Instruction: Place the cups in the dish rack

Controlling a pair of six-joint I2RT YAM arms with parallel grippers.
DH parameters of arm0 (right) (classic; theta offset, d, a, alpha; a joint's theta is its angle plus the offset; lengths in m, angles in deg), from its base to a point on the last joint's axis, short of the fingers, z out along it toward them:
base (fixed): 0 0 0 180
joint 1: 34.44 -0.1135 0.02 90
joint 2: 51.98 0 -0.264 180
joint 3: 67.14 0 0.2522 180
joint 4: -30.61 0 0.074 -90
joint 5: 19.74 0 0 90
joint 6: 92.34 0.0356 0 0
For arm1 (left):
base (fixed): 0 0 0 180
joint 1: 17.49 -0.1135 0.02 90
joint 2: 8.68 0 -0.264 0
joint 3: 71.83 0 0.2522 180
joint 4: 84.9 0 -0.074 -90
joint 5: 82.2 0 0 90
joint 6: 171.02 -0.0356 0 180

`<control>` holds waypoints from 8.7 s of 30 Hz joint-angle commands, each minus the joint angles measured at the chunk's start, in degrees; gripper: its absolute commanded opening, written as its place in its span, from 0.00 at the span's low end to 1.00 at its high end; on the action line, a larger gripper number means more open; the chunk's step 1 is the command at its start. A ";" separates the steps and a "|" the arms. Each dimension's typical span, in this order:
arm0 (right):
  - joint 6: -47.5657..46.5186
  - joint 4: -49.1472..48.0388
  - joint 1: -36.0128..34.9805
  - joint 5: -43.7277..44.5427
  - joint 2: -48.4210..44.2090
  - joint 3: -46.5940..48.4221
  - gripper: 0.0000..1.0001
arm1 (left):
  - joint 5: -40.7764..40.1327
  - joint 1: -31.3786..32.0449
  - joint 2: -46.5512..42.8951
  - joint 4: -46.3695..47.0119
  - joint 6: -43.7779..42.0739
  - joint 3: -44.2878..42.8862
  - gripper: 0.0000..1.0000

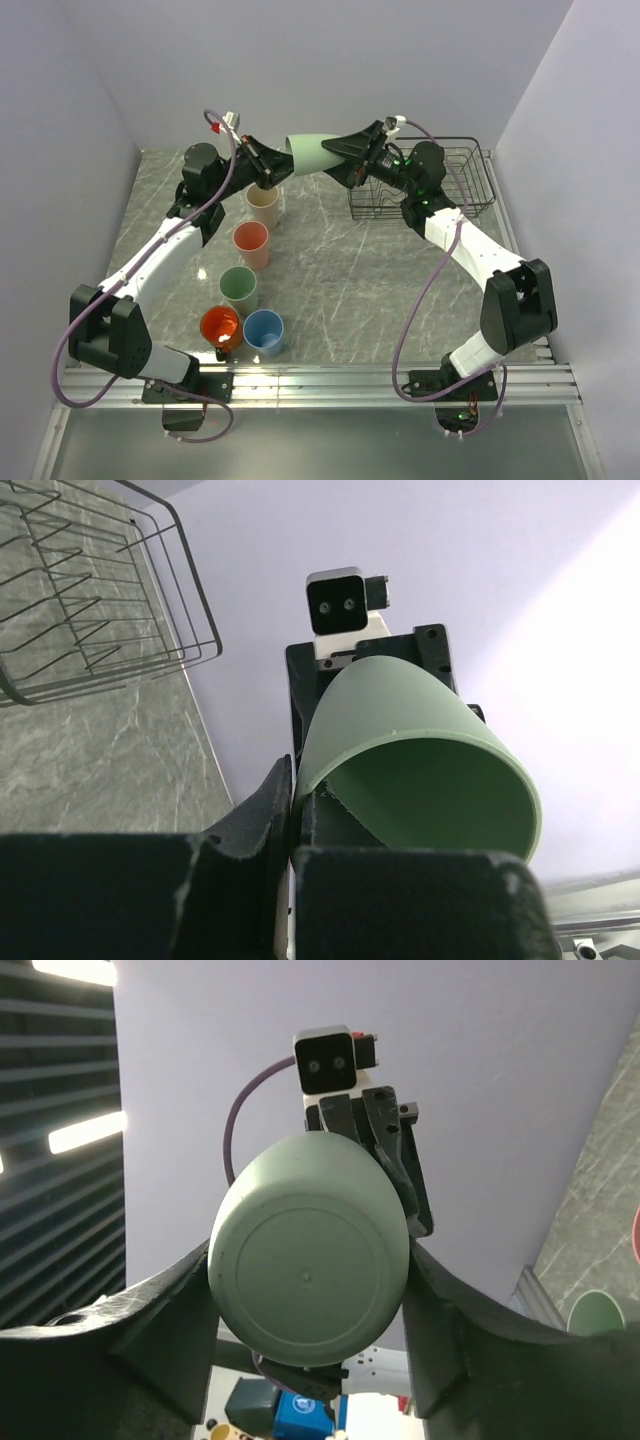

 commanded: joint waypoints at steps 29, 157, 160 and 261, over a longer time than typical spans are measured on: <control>-57.30 73.72 25.80 42.37 12.79 45.68 0.00 | -50.92 1.50 -14.94 -61.47 -28.56 -8.26 0.78; -17.41 20.21 0.58 -1.12 -15.58 5.56 1.00 | -1.70 0.79 -16.17 -1.19 0.17 0.97 0.00; -17.06 19.60 -0.30 -1.20 -15.14 5.29 1.00 | -1.96 0.79 -16.17 6.01 4.13 4.57 0.00; -69.70 82.96 28.35 73.41 35.66 51.35 0.74 | -33.87 -6.85 -21.18 -64.99 -27.68 1.68 0.65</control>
